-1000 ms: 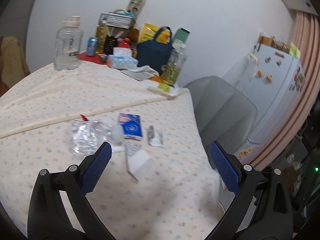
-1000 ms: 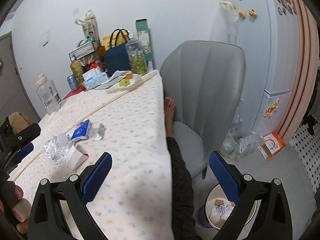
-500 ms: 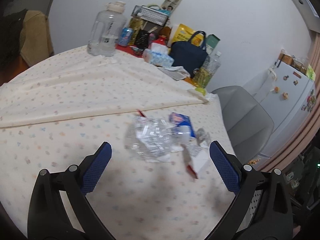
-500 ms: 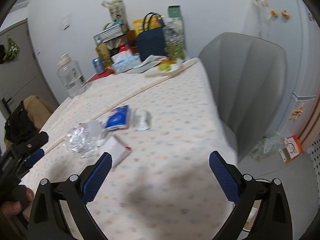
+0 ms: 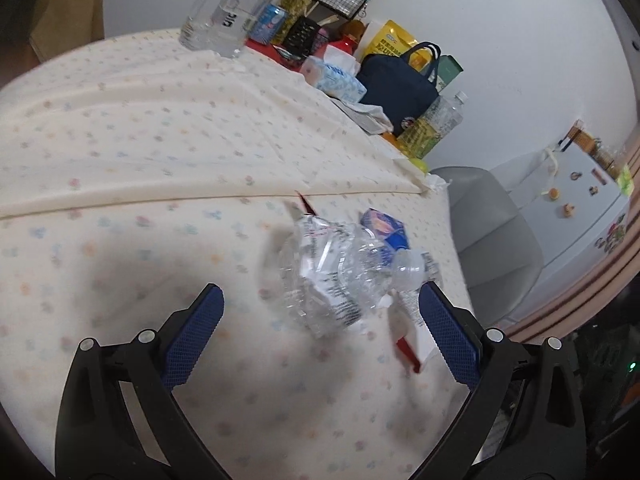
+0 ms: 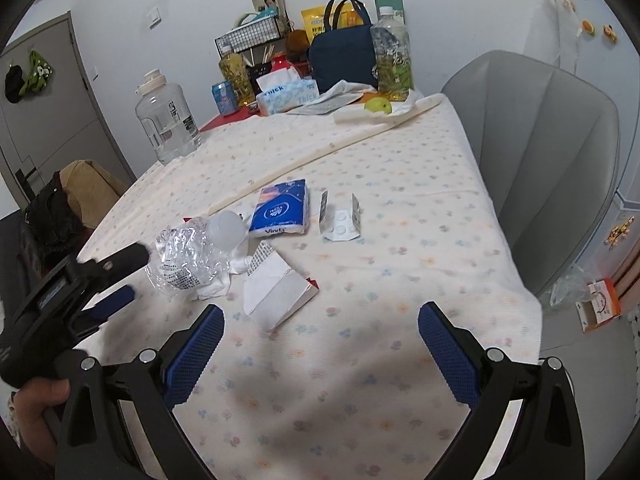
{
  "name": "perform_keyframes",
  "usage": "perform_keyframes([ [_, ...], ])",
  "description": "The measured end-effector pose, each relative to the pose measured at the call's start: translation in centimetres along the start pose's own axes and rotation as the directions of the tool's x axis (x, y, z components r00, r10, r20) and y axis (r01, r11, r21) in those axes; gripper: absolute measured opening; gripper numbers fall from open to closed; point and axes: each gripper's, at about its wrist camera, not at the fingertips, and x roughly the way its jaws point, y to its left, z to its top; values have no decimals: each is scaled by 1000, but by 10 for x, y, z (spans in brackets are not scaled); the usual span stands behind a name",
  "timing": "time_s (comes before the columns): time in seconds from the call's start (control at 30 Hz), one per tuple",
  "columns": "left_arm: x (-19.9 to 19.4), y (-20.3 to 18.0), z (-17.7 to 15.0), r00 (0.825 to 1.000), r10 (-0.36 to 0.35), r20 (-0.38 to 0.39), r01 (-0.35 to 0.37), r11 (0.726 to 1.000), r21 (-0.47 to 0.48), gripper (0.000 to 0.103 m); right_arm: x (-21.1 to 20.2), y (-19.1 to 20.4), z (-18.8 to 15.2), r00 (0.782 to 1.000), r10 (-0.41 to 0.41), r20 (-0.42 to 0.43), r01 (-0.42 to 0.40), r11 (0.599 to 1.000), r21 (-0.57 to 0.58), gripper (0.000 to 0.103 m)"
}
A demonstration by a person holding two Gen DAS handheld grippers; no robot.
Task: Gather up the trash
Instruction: 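Grasp the crushed clear plastic bottle with the left tool while the right grasps the folded white paper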
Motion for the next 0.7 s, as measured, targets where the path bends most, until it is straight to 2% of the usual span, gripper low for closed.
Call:
perform_keyframes([
  [0.1, 12, -3, 3, 1000, -9, -14, 9, 1000, -7, 95, 5, 2, 2, 1000, 9, -10, -9, 1000, -9, 95],
  [0.2, 21, -2, 5, 1000, 5, -19, -6, 1000, -26, 88, 9, 4, 5, 1000, 16, -17, -16, 1000, -21, 95],
  [0.3, 29, 1, 6, 999, -13, -47, 10, 998, -66, 67, 13, 8, 6, 999, 21, -23, -22, 999, -40, 95],
  [0.33, 30, 2, 6, 999, -15, -52, 11, 997, -75, 53, 16, 11, 7, 999, 22, -28, -23, 998, -55, 95],
  [0.37, 29, 4, 6, 998, -17, -54, 13, 996, -84, 45, 19, 15, 7, 999, 20, -36, -23, 997, -71, 95],
  [0.43, 25, 8, 5, 999, -37, -39, 33, 993, -110, 44, 26, 22, 7, 999, 19, -51, -24, 995, -96, 95],
  [0.53, 6, 9, 6, 999, -31, 34, 34, 995, -95, 41, 32, 32, 7, 998, 11, -57, -19, 991, -135, 95],
  [0.7, -18, 15, 17, 996, -55, 74, 62, 993, -99, 41, 37, 40, 8, 998, 3, -57, -11, 990, -144, 95],
])
